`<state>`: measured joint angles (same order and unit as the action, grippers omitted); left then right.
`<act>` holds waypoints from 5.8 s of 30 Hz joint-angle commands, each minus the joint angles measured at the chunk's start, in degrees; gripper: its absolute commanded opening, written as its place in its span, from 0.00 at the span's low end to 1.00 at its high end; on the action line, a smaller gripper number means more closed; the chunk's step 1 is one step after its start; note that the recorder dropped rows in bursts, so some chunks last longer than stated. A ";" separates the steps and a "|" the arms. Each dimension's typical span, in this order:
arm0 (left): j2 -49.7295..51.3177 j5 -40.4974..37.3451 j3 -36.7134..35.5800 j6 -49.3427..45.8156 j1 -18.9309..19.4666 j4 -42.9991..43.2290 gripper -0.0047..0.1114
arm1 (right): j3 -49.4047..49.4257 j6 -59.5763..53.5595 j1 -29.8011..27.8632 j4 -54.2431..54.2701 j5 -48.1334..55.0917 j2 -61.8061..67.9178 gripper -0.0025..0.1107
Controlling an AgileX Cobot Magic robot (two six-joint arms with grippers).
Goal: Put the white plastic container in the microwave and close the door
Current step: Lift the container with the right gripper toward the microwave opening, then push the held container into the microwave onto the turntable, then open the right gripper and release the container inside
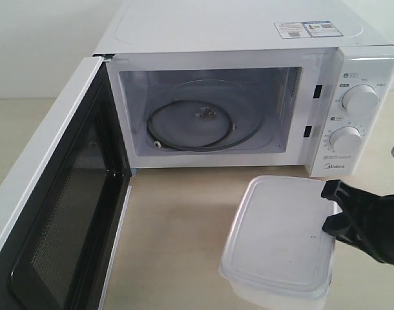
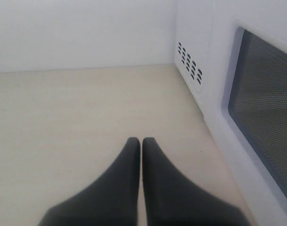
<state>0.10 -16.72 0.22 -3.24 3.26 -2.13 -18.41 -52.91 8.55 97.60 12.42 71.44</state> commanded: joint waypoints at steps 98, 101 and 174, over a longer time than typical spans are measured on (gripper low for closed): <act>-0.10 -0.02 -0.22 0.25 0.21 0.11 0.07 | -13.82 103.55 40.32 -48.13 -66.56 26.91 0.02; -0.10 -0.02 -0.22 0.25 0.21 0.11 0.07 | -15.62 103.56 40.02 -47.74 -66.56 28.23 0.02; -0.10 -0.02 -0.22 0.25 0.21 0.11 0.07 | -21.68 38.05 31.97 -76.47 -58.24 34.49 0.02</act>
<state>0.10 -16.72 0.22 -3.24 3.26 -2.13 -40.49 -3.59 40.69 24.23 -51.98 107.08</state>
